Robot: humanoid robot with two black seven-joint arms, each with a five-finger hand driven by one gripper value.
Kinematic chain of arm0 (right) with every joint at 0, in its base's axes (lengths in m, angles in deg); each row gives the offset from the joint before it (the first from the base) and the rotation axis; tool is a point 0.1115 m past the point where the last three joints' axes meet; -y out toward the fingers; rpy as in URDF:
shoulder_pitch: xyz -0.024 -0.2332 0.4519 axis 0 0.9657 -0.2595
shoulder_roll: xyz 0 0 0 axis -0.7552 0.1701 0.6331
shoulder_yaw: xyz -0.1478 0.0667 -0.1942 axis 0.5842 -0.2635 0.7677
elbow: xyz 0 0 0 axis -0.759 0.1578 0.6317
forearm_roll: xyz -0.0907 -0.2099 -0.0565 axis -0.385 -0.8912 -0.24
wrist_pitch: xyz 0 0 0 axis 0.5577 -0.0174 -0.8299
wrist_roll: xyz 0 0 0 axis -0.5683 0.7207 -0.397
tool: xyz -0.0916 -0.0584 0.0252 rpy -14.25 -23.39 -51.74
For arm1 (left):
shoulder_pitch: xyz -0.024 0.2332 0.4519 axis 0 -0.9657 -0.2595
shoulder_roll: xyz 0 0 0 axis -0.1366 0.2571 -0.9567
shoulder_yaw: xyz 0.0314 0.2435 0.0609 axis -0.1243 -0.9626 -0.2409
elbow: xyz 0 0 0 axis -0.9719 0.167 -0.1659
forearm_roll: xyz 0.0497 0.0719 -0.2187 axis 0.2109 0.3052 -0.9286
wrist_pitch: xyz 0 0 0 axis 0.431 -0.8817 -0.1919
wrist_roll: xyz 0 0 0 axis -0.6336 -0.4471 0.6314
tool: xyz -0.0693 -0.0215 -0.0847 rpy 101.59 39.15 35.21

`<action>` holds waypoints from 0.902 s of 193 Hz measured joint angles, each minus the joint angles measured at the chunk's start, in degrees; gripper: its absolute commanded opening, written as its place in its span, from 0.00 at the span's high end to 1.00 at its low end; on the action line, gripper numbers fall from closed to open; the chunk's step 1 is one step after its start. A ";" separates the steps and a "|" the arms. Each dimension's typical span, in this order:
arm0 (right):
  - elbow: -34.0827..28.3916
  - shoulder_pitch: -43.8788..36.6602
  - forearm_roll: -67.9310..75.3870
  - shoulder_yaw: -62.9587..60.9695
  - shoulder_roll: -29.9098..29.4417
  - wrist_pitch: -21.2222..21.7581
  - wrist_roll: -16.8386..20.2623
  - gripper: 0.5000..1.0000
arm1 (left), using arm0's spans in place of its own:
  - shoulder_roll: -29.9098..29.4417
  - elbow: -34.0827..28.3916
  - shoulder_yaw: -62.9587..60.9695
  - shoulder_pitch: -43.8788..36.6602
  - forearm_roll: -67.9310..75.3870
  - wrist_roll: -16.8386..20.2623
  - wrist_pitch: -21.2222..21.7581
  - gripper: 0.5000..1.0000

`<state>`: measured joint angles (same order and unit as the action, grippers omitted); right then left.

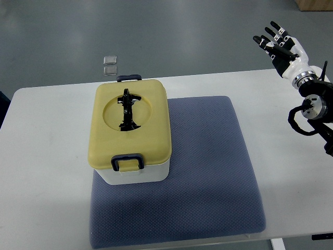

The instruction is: Open white storage box with right hand

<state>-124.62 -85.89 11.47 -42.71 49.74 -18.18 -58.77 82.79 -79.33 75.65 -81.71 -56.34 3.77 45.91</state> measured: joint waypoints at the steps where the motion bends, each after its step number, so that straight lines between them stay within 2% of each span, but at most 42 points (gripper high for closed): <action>1: 0.00 -0.01 0.00 0.00 0.02 0.01 0.00 0.14 | 0.00 0.00 0.00 0.00 0.00 0.00 0.00 0.00; 121: -0.61 -3.08 -0.73 0.80 1.67 4.43 0.76 0.14 | 0.00 0.04 0.00 0.00 -0.03 0.00 0.00 0.00; 174: -1.60 -8.05 -5.92 7.05 5.70 9.95 0.65 0.14 | 0.00 0.03 0.00 0.01 -0.03 0.00 0.00 0.00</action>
<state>-126.21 -93.94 5.55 -35.66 55.43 -8.23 -58.12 82.79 -79.30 75.65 -81.70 -56.37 3.77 45.91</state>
